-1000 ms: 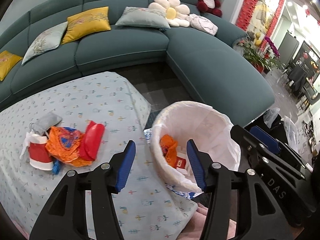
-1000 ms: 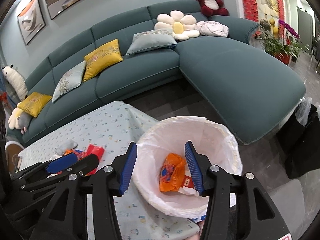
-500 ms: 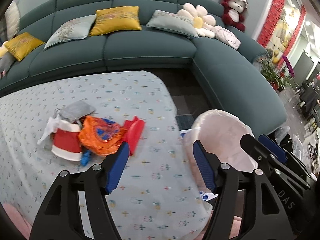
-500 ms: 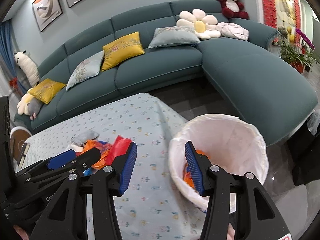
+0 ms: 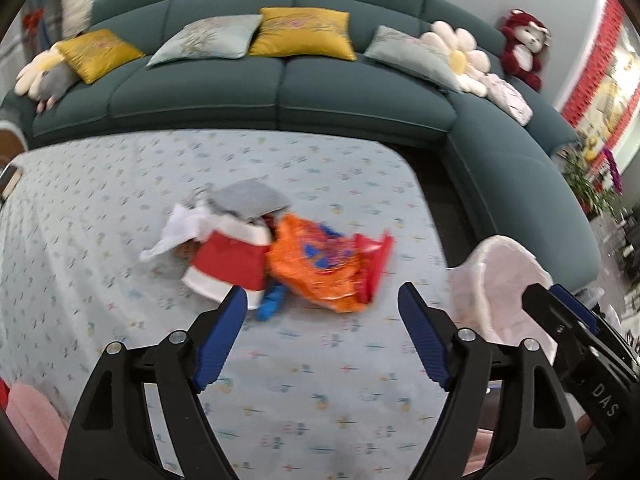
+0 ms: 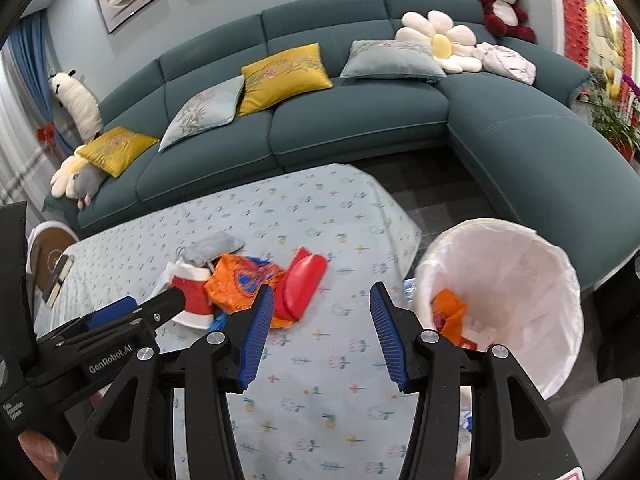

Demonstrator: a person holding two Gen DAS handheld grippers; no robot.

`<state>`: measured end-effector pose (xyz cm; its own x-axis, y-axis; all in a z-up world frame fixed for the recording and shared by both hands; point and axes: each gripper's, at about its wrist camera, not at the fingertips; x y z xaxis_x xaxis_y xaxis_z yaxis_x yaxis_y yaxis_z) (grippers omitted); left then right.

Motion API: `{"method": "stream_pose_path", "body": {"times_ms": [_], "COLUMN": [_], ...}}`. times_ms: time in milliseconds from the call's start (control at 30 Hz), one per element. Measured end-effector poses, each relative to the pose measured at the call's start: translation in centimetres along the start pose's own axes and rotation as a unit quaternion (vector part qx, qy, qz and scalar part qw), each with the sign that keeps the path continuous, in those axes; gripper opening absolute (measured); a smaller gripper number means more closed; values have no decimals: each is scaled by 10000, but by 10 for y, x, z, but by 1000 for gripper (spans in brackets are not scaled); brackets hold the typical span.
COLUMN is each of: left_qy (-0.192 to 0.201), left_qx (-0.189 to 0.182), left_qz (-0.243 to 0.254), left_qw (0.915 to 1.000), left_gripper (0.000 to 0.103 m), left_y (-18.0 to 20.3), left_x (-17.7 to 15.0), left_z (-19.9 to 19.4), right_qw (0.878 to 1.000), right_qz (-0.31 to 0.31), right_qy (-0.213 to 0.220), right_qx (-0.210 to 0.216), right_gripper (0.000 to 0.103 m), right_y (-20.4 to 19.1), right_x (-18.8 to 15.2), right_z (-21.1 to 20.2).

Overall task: Collect trash
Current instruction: 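Move both open tools back to the remaining trash on the table, then grasp the red-and-white paper cup with the left tool while the right tool grasps the large orange bag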

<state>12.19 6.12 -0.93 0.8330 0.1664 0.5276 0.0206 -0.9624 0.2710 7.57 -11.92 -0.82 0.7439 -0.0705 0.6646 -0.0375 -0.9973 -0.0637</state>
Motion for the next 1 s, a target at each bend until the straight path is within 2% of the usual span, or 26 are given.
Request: {"method": "stream_pose_path", "body": {"times_ms": [233, 600, 733, 1000], "left_qy": [-149, -522, -743, -1096], "left_qx": [250, 446, 402, 129], "left_qz": [-403, -773, -892, -1527], "left_qw": [9988, 9946, 9924, 9821], "left_gripper": [81, 81, 81, 80], "left_y": [-52, -102, -113, -127], "left_x": [5, 6, 6, 15], "left_z": [14, 47, 62, 91], "right_qw": [9996, 9972, 9955, 9920], "right_qz": [-144, -262, -363, -631], "right_qy": [-218, -619, -773, -975], "right_qx": [126, 314, 415, 502], "right_gripper": [49, 49, 49, 49], "right_y": [-31, -70, -84, -105], "right_x": [-3, -9, -11, -13], "right_z": [26, 80, 102, 138]}}
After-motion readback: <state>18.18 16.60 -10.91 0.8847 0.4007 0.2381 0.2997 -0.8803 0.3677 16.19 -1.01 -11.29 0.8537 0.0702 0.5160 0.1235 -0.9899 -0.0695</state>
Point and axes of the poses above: each gripper's, at about its wrist camera, not at the fingertips, and z roughly the way its jaws point, y to its right, x to its top, and after that the axes turned 11 degrees about -z, right-handed
